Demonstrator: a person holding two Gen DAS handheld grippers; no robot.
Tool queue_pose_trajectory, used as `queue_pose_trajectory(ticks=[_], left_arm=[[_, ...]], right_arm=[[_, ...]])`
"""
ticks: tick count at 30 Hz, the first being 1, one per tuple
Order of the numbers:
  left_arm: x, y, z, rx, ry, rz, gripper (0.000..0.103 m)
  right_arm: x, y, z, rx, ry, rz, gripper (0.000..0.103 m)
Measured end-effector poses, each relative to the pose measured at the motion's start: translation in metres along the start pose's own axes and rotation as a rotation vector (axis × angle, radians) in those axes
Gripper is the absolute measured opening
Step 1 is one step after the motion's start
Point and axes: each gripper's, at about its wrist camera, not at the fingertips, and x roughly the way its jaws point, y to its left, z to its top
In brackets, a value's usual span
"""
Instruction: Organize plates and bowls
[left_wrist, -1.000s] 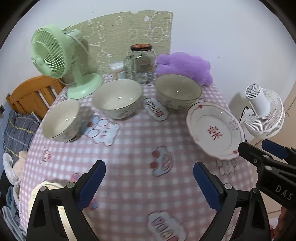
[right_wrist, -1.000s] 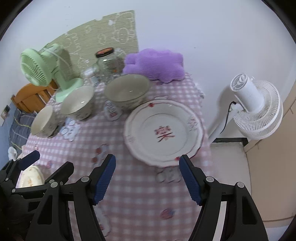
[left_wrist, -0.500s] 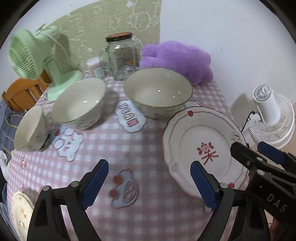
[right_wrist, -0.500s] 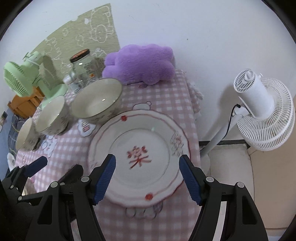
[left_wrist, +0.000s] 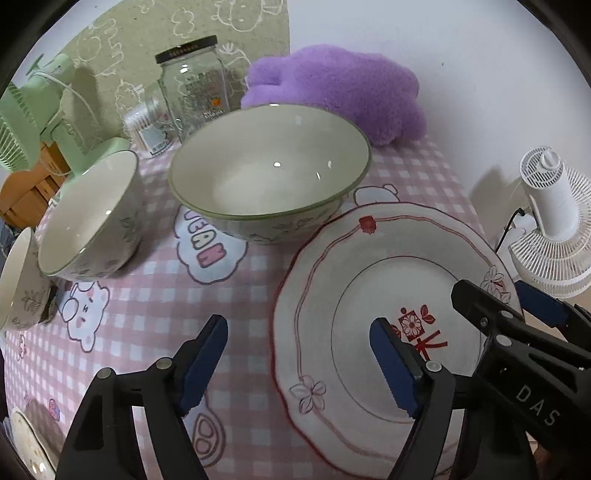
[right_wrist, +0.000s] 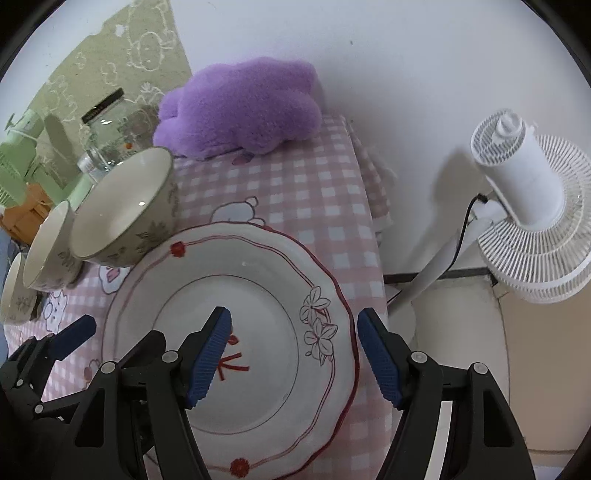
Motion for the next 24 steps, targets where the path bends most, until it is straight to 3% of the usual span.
queue_pose_trajectory(ticks=[8, 14, 20, 24], left_arm=[[0.01, -0.002, 0.003, 0.009, 0.014, -0.013, 0.075], [0.006, -0.009, 0.004, 0.054, 0.011, -0.068, 0.068], [-0.008, -0.012, -0.009, 0.13, -0.009, -0.005, 0.067], [-0.013, 0.006, -0.02, 0.094, 0.022, -0.025, 0.067]], right_arm=[[0.012, -0.001, 0.0, 0.007, 0.027, 0.006, 0.068], [0.007, 0.004, -0.001, -0.001, 0.026, -0.012, 0.067], [0.001, 0.01, -0.013, 0.012, 0.061, -0.007, 0.064], [-0.009, 0.023, -0.027, 0.01, 0.066, -0.001, 0.064]])
